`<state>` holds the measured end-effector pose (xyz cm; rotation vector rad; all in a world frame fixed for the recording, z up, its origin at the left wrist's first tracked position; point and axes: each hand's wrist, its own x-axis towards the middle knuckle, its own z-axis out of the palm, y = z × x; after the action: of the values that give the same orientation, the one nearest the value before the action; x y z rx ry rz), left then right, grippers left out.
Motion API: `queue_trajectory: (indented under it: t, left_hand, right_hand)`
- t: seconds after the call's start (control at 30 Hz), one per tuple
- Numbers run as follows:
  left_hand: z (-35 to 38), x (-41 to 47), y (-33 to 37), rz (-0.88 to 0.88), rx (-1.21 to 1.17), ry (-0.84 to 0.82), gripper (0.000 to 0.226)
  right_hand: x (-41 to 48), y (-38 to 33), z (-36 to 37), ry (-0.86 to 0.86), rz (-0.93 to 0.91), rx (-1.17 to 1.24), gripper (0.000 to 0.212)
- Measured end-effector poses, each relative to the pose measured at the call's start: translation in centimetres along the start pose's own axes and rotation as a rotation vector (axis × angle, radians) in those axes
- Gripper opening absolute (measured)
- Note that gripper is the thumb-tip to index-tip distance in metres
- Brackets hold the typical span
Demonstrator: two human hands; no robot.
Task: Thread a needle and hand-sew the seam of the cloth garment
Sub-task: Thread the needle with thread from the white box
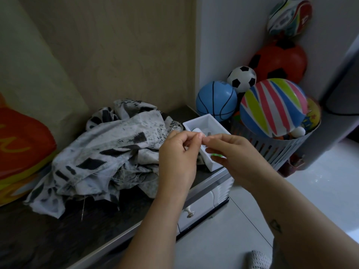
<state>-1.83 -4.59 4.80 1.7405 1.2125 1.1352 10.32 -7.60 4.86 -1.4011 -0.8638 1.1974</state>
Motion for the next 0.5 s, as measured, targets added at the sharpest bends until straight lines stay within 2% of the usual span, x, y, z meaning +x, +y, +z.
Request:
queue_trajectory:
  t: [0.13, 0.27, 0.37, 0.5]
  left_hand:
    - [0.0, 0.1, 0.0, -0.042, -0.014, -0.057, 0.016]
    - [-0.3, 0.2, 0.2, -0.154, -0.124, -0.094, 0.017]
    - [-0.5, 0.3, 0.2, -0.203, -0.169, -0.104, 0.018]
    - [-0.5, 0.4, 0.1, -0.221, -0.185, -0.102, 0.019]
  right_hand:
    - [-0.1, -0.4, -0.2, 0.049, -0.111, -0.23, 0.015]
    - [0.0, -0.5, -0.9, 0.079, -0.216, -0.415, 0.011]
    - [0.1, -0.6, -1.4, 0.171, -0.251, -0.363, 0.007]
    - [-0.1, -0.8, -1.2, 0.167, -0.307, -0.307, 0.005]
